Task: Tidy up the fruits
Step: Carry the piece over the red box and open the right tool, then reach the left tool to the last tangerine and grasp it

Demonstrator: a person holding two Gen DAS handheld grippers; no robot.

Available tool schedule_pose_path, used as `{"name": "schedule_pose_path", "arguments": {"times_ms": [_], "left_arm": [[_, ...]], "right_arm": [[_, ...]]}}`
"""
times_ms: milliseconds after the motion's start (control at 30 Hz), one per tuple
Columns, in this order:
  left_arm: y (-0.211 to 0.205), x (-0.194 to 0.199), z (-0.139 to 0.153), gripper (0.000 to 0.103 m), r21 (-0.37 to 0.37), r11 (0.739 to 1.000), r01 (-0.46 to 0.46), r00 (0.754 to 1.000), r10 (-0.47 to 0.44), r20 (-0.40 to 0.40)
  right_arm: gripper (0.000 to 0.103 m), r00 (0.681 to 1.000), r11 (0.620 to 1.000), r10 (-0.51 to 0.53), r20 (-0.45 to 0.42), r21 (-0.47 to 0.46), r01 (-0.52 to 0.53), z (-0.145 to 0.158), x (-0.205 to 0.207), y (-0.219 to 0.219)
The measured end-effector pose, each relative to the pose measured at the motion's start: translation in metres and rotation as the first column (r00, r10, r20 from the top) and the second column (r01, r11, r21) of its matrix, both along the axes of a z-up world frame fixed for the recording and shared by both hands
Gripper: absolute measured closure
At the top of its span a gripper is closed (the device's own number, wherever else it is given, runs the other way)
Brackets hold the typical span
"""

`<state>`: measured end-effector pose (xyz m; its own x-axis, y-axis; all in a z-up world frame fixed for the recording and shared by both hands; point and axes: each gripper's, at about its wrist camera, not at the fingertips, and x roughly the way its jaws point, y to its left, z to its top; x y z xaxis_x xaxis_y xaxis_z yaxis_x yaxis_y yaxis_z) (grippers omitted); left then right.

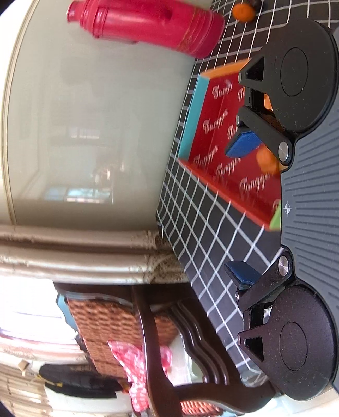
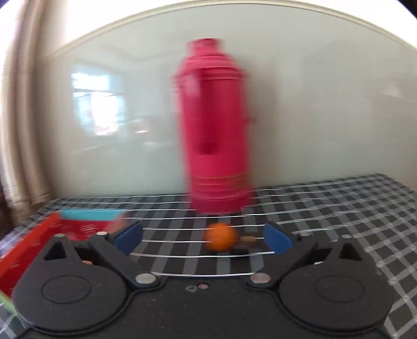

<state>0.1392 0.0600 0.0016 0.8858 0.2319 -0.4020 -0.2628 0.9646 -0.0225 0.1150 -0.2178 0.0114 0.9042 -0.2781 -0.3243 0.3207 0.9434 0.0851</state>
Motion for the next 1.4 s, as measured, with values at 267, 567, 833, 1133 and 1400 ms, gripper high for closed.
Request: {"name": "schedule_pose_path", "arguments": {"times_ms": [267, 567, 833, 1133, 1400], "left_arm": [[-0.075, 0.003, 0.001, 0.017, 0.029, 0.979, 0.203, 0.979, -0.203, 0.0], [-0.164, 0.028, 0.006, 0.017, 0.063, 0.923, 0.38, 0.925, -0.38, -0.02], [-0.229, 0.075, -0.007, 0.016, 0.037, 0.899, 0.436, 0.898, -0.432, -0.086], [-0.263, 0.113, -0.029, 0.017, 0.019, 0.898, 0.439, 0.89, -0.432, -0.148], [-0.272, 0.128, -0.038, 0.017, -0.036, 0.889, 0.457, 0.876, -0.456, -0.158]], "right_arm": [[0.006, 0.94, 0.936, -0.34, 0.007, -0.088, 0.339, -0.007, -0.027, -0.052], [0.006, 0.851, 0.84, -0.525, -0.01, -0.165, 0.517, -0.013, -0.044, -0.081], [0.006, 0.802, 0.787, -0.597, 0.016, -0.18, 0.59, -0.012, -0.058, -0.096], [0.006, 0.78, 0.77, -0.626, 0.0, -0.163, 0.617, -0.013, -0.064, -0.112], [0.006, 0.813, 0.808, -0.581, -0.033, -0.151, 0.57, -0.018, -0.062, -0.113]]}}
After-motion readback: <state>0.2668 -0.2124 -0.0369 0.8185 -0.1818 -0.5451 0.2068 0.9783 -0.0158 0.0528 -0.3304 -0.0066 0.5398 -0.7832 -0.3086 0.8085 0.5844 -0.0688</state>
